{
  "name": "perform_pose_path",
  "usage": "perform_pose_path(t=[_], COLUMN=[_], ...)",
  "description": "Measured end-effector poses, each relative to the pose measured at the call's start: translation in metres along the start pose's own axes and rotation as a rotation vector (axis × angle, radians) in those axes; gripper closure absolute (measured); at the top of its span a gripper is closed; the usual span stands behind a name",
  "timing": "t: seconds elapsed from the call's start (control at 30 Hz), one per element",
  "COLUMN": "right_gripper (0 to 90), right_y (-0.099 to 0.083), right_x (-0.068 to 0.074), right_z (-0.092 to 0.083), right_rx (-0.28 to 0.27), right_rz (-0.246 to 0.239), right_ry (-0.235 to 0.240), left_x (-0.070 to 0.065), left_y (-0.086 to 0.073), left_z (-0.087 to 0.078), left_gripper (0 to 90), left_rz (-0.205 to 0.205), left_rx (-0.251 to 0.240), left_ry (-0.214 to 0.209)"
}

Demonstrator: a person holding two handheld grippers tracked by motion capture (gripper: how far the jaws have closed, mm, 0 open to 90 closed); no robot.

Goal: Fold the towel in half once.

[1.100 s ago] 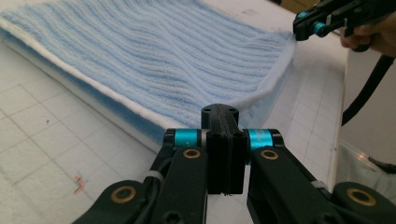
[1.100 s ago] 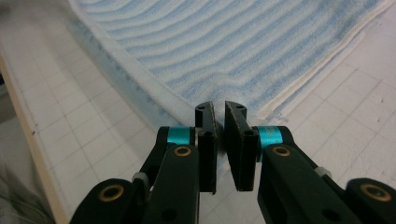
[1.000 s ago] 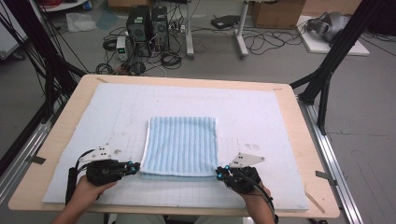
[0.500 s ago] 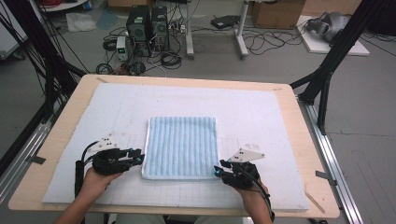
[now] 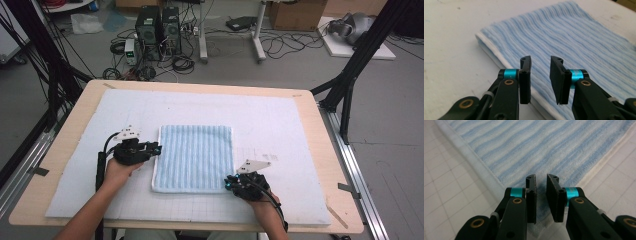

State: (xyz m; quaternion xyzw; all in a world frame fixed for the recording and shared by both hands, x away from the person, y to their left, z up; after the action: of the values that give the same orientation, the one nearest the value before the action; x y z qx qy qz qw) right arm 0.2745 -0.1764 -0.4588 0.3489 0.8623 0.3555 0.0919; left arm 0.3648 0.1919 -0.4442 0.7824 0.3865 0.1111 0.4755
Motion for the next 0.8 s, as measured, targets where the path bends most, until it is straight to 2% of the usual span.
perform_pose_path(t=[0.07, 0.13, 0.2, 0.23, 0.27, 0.37, 0.43, 0.5, 0.7, 0.77, 0.8], right_gripper=[78.3, 77.8, 76.7, 73.6, 69.8, 69.3, 69.2, 68.5, 67.4, 68.5, 69.5], right_y=[0.000, 0.000, 0.001, 0.001, 0.003, 0.010, 0.013, 0.013, 0.019, 0.023, 0.026], right_x=[0.001, 0.001, 0.001, 0.001, -0.001, -0.009, -0.014, -0.018, -0.033, -0.039, -0.043], right_z=[-0.001, -0.002, -0.003, -0.005, -0.008, -0.017, -0.019, -0.019, -0.016, -0.014, -0.011], right_rx=[0.004, 0.017, 0.023, 0.014, -0.017, -0.103, -0.126, -0.129, -0.144, -0.141, -0.139], right_rz=[-0.009, -0.022, -0.037, -0.028, -0.022, -0.003, 0.001, 0.014, 0.042, 0.046, 0.033], right_ry=[0.006, 0.014, 0.034, 0.041, 0.047, 0.032, 0.023, 0.017, -0.006, -0.020, -0.035], left_x=[0.005, 0.008, 0.009, 0.010, 0.011, 0.017, 0.023, 0.028, 0.042, 0.042, 0.042], left_y=[0.001, 0.003, 0.009, 0.013, 0.016, 0.025, 0.029, 0.031, 0.029, 0.027, 0.028], left_z=[0.001, 0.005, 0.009, 0.011, 0.013, 0.024, 0.033, 0.042, 0.061, 0.063, 0.063], left_gripper=[72.0, 72.3, 72.6, 72.9, 73.4, 73.6, 74.2, 75.9, 80.1, 80.0, 79.9], left_rz=[-0.012, -0.018, 0.004, 0.007, 0.011, 0.012, -0.002, -0.016, -0.053, -0.049, -0.037], left_rx=[-0.031, -0.005, 0.005, 0.006, 0.005, 0.025, 0.042, 0.061, 0.122, 0.121, 0.124], left_ry=[0.009, 0.018, 0.020, 0.020, 0.024, 0.031, 0.035, 0.039, 0.092, 0.093, 0.097])
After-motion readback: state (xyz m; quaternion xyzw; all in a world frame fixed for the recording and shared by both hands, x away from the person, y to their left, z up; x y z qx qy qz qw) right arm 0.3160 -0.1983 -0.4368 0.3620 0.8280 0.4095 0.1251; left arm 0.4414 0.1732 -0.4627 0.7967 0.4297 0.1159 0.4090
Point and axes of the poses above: each handheld gripper's, and its own axes: z roughly forward along the jaws, y roughly out of its top, x roughly to its left, the point moved 2 cm from there along z, roughly forward along the jaws, and after that the axes turned 4 degrees about x, right-handed, at the moved point
